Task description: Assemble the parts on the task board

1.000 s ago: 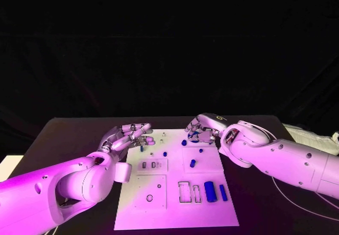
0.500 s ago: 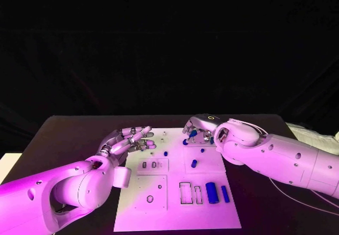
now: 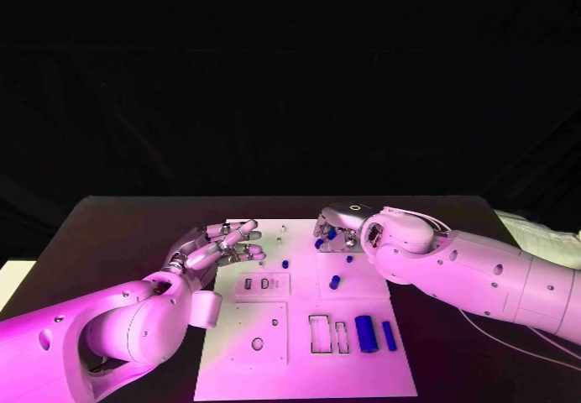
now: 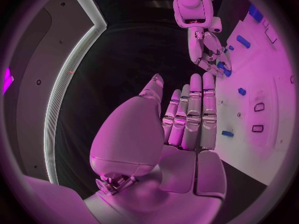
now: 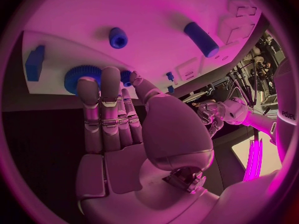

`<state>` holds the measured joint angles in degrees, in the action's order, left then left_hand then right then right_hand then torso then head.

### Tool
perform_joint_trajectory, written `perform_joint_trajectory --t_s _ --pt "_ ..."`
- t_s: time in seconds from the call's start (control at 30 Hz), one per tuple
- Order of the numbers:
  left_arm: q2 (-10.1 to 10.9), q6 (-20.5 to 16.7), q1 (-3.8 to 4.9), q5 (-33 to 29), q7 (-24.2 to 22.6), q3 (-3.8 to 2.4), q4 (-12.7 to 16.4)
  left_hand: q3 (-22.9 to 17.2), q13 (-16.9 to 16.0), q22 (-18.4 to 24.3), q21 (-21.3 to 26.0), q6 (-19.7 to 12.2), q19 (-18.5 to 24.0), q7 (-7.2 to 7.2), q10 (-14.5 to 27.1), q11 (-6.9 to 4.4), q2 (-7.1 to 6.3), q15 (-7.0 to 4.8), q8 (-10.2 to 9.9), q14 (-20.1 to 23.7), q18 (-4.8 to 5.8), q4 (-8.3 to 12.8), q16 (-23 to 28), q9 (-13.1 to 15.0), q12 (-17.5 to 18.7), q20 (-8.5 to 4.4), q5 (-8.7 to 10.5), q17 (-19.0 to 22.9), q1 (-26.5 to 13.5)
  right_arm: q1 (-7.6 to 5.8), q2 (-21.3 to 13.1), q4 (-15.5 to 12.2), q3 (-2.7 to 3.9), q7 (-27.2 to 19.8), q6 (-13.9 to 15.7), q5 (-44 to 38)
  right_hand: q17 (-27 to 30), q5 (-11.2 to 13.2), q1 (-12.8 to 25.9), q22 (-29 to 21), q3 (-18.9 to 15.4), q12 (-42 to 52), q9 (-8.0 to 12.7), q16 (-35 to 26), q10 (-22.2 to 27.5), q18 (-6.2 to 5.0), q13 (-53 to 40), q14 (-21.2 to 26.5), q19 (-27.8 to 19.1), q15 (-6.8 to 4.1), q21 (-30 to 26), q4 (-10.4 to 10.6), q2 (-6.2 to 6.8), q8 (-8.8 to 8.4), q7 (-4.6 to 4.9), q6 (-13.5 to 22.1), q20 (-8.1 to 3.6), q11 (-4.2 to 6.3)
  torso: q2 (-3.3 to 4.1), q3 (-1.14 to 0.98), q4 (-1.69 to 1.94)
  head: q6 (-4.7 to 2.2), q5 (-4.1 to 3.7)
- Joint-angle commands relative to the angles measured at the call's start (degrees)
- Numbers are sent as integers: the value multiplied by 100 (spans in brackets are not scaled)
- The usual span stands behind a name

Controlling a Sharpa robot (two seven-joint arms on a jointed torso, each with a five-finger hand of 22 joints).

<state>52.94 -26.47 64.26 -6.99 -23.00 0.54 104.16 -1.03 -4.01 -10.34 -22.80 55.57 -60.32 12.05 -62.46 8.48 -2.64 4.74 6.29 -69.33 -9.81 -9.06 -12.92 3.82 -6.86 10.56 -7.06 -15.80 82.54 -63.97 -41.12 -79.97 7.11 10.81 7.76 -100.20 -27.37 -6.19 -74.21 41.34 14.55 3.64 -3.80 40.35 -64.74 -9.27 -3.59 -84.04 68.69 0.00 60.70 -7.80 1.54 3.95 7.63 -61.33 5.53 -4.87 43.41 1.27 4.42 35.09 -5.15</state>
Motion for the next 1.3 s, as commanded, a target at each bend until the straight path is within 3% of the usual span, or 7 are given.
perform_joint_trajectory --t_s 0.03,0.37,0.57,0.73,0.83,1.07,1.3 --pt "-6 164 11 -94 -37 -5 18 14 7 -7 -28 23 -39 21 -30 1 28 2 -38 -27 -59 37 -19 -5 31 16 12 -12 -37 -1 11 -7 1 -2 -274 -152 -304 43 -66 300 72 4 -12 299 -83 130 -3 -105 118 -44 222 55 -4 -7 -12 -78 -13 26 45 13 28 -5 -10" --pt "-3 191 13 -106 -10 -5 -8 12 7 -9 -32 21 -42 23 -28 2 34 1 -41 -32 -60 41 -21 -6 36 15 12 -21 -34 -1 31 -10 0 -71 -170 -144 -969 256 -139 937 430 14 -30 987 -308 215 -9 -113 289 -74 719 231 -71 23 -39 -286 -28 71 96 24 60 -2 -35" --pt "1 211 13 -107 25 -5 -29 11 7 -10 -34 18 -43 25 -26 4 38 1 -44 -34 -59 43 -21 -6 39 14 12 -25 -33 0 14 -27 1 -10 598 -160 -1538 334 -289 1693 794 61 -105 1536 -681 335 -40 -156 606 -144 1230 307 -188 122 -74 -566 -81 157 120 24 66 -11 -24" --pt "4 222 13 -107 44 -5 -44 11 7 -10 -34 18 -43 25 -26 4 38 1 -44 -34 -59 43 -21 -6 39 14 12 -25 -33 0 5 -107 3 5 1217 -166 -1632 338 -365 1941 982 11 -133 1660 -753 373 -31 -115 685 -143 1414 293 -96 122 -51 -601 -95 157 141 27 85 -34 -20" --pt "9 233 13 -107 52 -5 -55 9 8 -12 -38 11 -44 28 -19 6 45 2 -50 -35 -59 49 -20 -7 47 14 11 -35 -30 0 32 -131 5 20 1409 -140 -1648 329 -376 1983 1088 -10 -134 1698 -710 377 -19 -83 668 -127 1456 305 -33 86 -28 -568 -82 131 147 29 94 -56 -17" --pt "8 264 13 -107 66 -4 -55 10 10 -15 -42 -1 -40 32 -9 10 45 6 -61 -28 -57 69 -12 -8 61 14 12 -51 -16 -28 178 -15 6 44 1535 -89 -1649 331 -361 2023 1200 -16 -133 1727 -641 379 -13 -50 643 -104 1496 338 47 42 -1 -531 -61 106 164 48 112 -76 -46" --pt "-2 293 13 -107 75 -4 -56 9 10 -15 -42 -7 -34 35 -3 13 47 9 -68 -18 -55 81 -4 -9 70 15 12 -60 -6 -67 432 253 4 59 1570 -75 -1631 325 -356 2029 1299 -18 -128 1734 -575 375 -11 -22 609 -84 1512 364 104 5 22 -491 -40 83 184 43 128 -102 -25"
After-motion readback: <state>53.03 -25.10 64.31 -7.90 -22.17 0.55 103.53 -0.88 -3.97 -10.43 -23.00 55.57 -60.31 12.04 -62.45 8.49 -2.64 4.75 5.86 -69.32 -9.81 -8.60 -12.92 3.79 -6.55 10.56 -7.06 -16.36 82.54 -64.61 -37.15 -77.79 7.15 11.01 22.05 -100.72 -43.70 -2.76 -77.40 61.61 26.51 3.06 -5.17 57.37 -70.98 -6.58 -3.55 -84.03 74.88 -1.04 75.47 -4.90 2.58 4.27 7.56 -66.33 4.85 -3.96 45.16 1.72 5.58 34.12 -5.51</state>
